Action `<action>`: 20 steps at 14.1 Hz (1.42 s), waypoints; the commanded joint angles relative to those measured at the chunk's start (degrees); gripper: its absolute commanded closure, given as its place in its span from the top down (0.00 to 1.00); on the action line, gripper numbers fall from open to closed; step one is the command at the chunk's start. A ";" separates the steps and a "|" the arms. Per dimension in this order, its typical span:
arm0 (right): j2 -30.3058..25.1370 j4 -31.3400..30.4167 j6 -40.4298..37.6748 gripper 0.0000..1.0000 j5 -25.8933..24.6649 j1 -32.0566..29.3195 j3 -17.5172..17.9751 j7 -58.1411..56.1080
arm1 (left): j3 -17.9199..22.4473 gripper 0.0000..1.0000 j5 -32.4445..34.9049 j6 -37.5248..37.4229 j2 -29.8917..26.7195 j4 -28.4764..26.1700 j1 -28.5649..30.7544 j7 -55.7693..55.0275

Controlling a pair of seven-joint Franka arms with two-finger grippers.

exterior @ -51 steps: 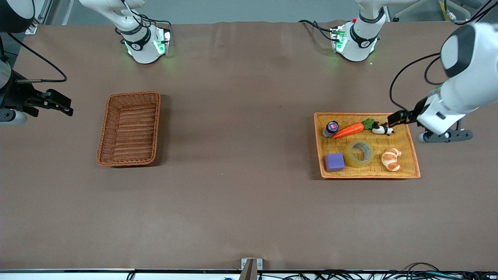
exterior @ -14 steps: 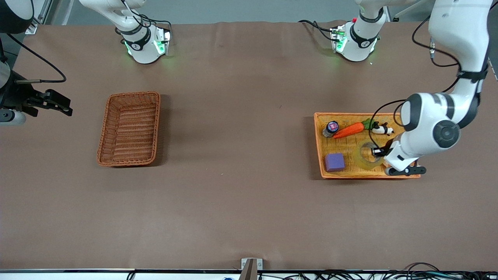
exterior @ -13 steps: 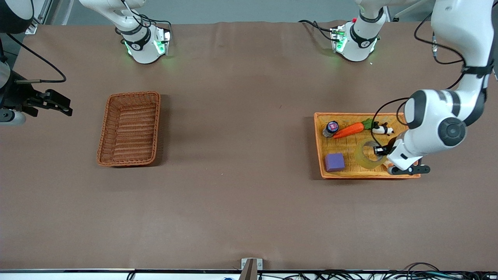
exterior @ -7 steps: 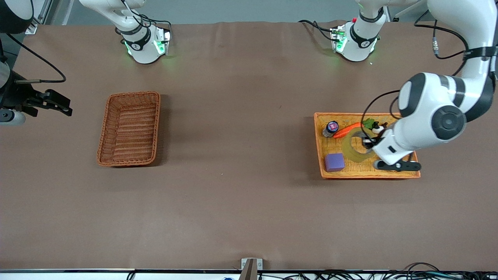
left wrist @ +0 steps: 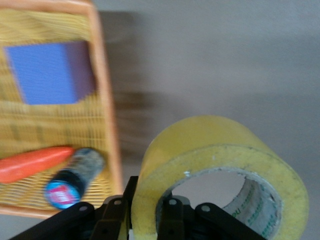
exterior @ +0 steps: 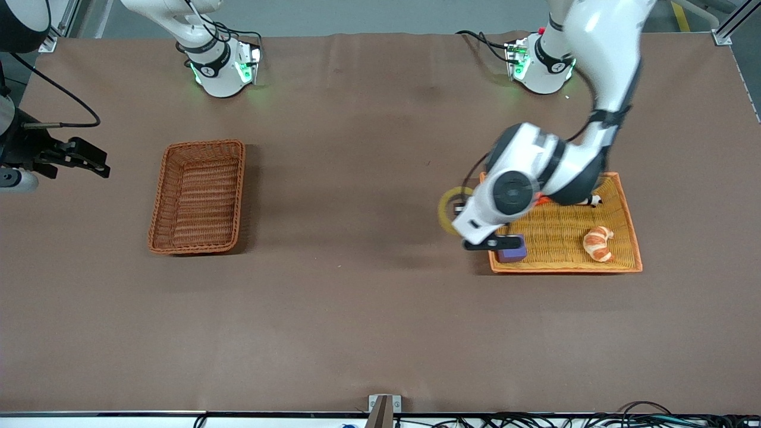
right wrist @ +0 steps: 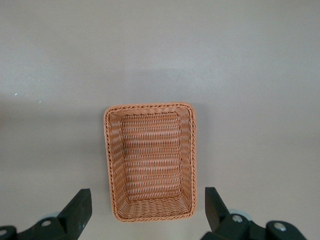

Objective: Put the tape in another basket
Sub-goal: 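Lift the tape with the left gripper while the right gripper reaches out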

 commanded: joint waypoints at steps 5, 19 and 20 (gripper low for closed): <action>0.34 -1.74 2.49 1.00 0.63 -0.54 -0.14 0.19 | 0.28 0.00 -3.89 5.96 10.45 15.04 -10.26 -12.67; 7.63 -14.30 20.23 1.00 0.55 6.93 4.15 5.28 | 0.19 1.00 -9.35 19.79 18.91 20.15 -18.63 -12.76; 8.07 -15.36 21.56 1.00 0.55 7.02 5.64 6.85 | 0.10 1.00 -9.35 16.48 15.75 18.31 -17.67 -12.76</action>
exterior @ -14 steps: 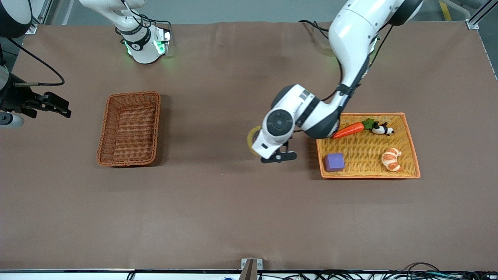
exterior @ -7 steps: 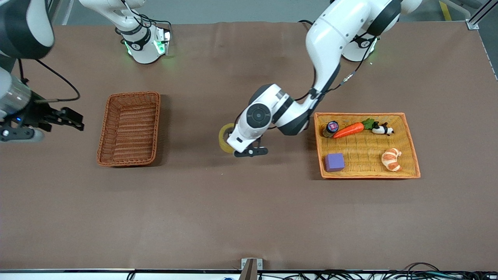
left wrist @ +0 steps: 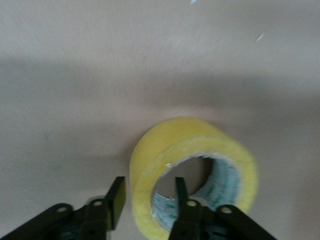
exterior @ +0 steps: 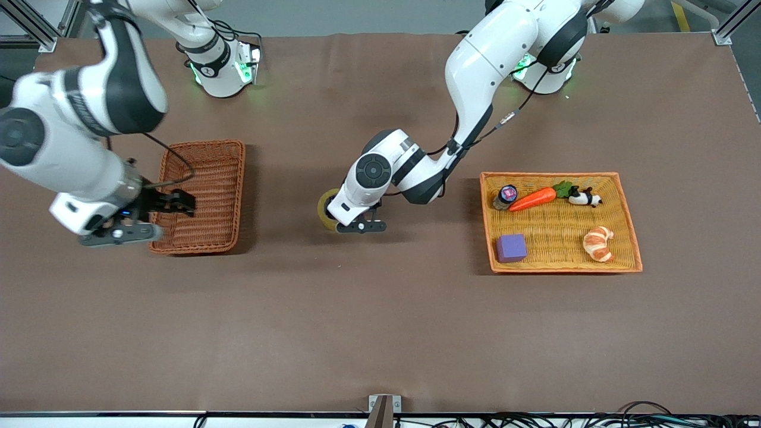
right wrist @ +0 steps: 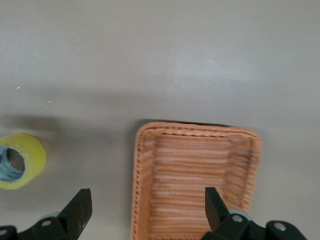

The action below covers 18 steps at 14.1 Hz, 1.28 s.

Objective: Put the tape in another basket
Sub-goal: 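Set the tape on the table while the right gripper approaches it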

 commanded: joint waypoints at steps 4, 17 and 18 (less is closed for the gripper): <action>5.00 -4.18 5.69 1.00 0.16 -0.01 11.81 15.03 | 0.44 1.00 2.78 -24.00 -18.45 -3.78 6.98 0.71; 19.86 -13.59 31.18 0.98 -7.58 7.64 18.16 30.98 | -0.26 1.00 7.72 -28.79 -43.68 -18.36 31.75 23.80; 20.82 -13.59 31.62 0.89 -8.01 7.73 18.07 31.16 | -0.17 1.00 7.72 -28.79 -45.61 -19.41 33.51 28.01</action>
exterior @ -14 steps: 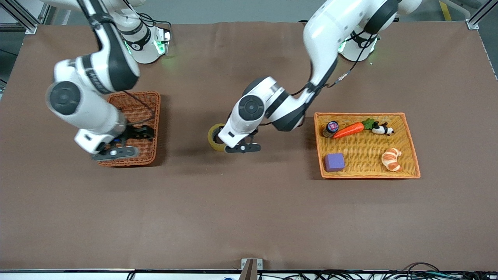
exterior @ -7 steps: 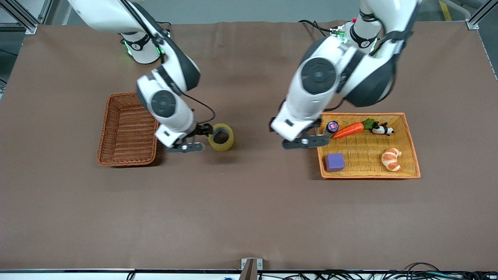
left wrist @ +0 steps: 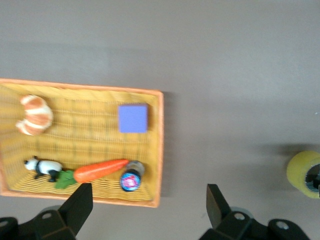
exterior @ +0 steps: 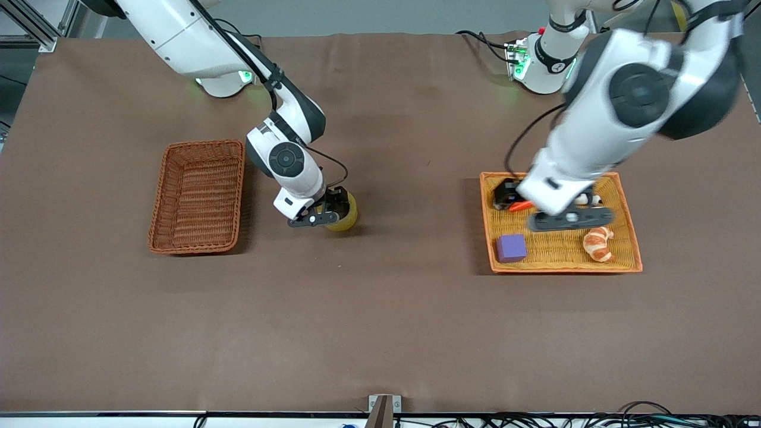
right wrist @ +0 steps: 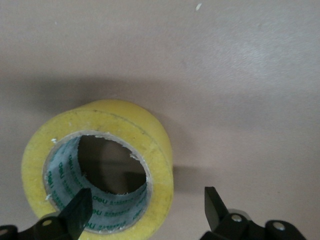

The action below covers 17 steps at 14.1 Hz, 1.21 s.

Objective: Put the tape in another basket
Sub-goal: 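Grasp the tape with the right gripper while the left gripper withdraws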

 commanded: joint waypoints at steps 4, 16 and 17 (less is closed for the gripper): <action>1.78 -0.63 1.29 0.04 -3.81 -0.05 0.49 7.32 | 0.20 1.00 -1.83 0.43 -11.28 -8.59 8.90 10.62; -20.26 2.64 -30.78 0.00 -4.44 -8.75 -6.17 -5.79 | 5.74 1.00 -3.94 -0.71 -18.68 -15.98 6.62 15.20; -22.45 1.24 -30.97 0.00 -4.35 -9.01 -8.80 -11.15 | 5.74 1.00 -3.77 -0.71 -17.28 -15.28 5.83 14.94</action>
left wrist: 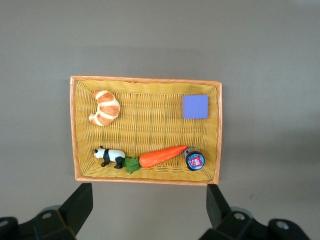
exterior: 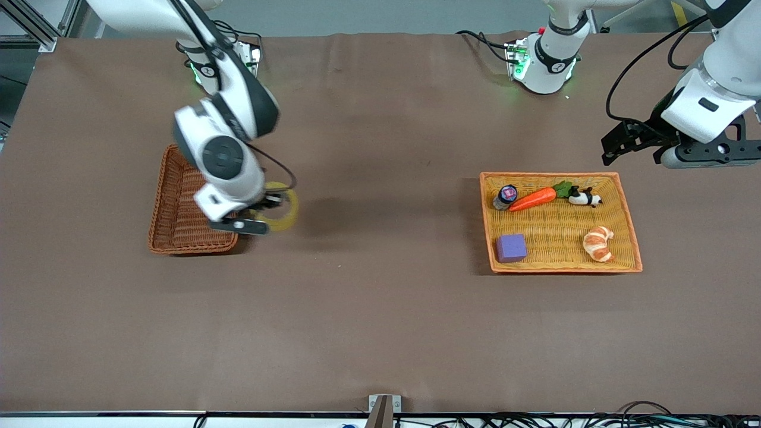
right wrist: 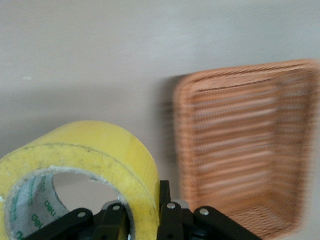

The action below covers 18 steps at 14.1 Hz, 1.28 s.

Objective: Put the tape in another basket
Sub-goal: 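Grasp the tape with the right gripper while the left gripper withdraws, then lower the tape into the brown basket and open the right gripper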

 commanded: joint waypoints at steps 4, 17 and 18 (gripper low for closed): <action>-7.68 -12.39 4.81 0.01 2.70 -0.78 -14.44 -21.52 | 0.67 1.00 -0.29 -0.21 2.43 1.63 -1.14 0.68; -2.07 -30.53 32.52 0.66 5.78 0.10 -24.22 -34.21 | 0.75 1.00 1.30 0.05 2.52 1.37 -0.26 1.29; -2.76 -28.35 32.35 0.93 5.86 -0.07 -24.22 -34.21 | 0.75 1.00 1.30 0.05 2.61 1.20 -0.35 1.38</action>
